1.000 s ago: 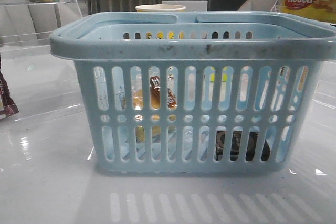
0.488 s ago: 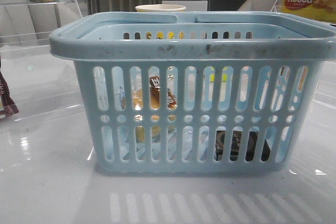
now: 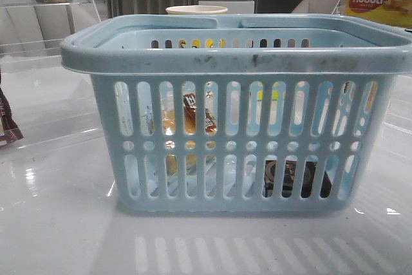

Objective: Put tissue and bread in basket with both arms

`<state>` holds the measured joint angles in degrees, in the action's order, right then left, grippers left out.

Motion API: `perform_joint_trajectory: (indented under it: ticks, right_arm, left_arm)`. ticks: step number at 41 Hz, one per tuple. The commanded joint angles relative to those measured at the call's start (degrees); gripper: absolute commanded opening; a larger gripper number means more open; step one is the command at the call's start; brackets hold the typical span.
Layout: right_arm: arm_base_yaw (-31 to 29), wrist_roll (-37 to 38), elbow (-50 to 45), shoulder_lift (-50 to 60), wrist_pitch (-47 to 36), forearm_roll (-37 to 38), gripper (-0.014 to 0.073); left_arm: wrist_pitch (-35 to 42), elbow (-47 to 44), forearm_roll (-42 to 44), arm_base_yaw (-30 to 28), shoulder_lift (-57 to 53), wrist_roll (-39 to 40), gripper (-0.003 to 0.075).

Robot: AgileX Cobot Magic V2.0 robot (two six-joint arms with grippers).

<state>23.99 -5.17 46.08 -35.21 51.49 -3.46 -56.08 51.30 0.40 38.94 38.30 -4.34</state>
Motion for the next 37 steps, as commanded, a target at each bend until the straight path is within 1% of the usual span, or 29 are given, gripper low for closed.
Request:
perform_joint_trajectory:
  ticks: [1,3,5,28,31,33,34,35,37]
  right_arm:
    - [0.1,-0.7,1.4,-0.1,-3.5,0.2,0.0115]
    - [0.1,-0.7,1.4,-0.1,-3.3,0.2,0.0079]
    - [0.1,-0.7,1.4,-0.1,-3.2,0.2,0.0053]
    - [0.1,-0.7,1.4,-0.1,-2.3,0.2,0.0055]
    - [0.1,-0.7,1.4,-0.1,-2.3,0.2,0.0055]
    - [0.1,-0.7,1.4,-0.1,-2.2,0.2,0.0055]
    - [0.1,-0.7,1.4,-0.1,-2.2,0.2,0.0055]
    - [0.1,-0.7,1.4,-0.1,-2.2,0.2,0.0055]
    - [0.1,-0.7,1.4,-0.1,-2.1,0.2,0.0055]
  left_arm:
    - [4.4,1.4,0.0,0.0,0.0,0.4,0.0122]
    - [4.4,1.4,0.0,0.0,0.0,0.4,0.009]
    - [4.4,1.4,0.0,0.0,0.0,0.4,0.0094]
    - [4.4,1.3,0.0,0.0,0.0,0.4,0.0093]
    - [4.5,0.8,-0.1,-1.2,-0.4,0.1,0.0093]
    - [6.1,-0.2,-0.1,-3.2,-1.0,0.1,0.0093]
    - [8.3,-1.2,-0.1,-4.6,-1.7,0.1,0.0093]
    - [10.6,-2.3,-0.1,-5.9,-2.4,0.1,0.0093]
    - [18.3,-5.5,-0.4,-9.5,-4.4,0.1,0.0093]
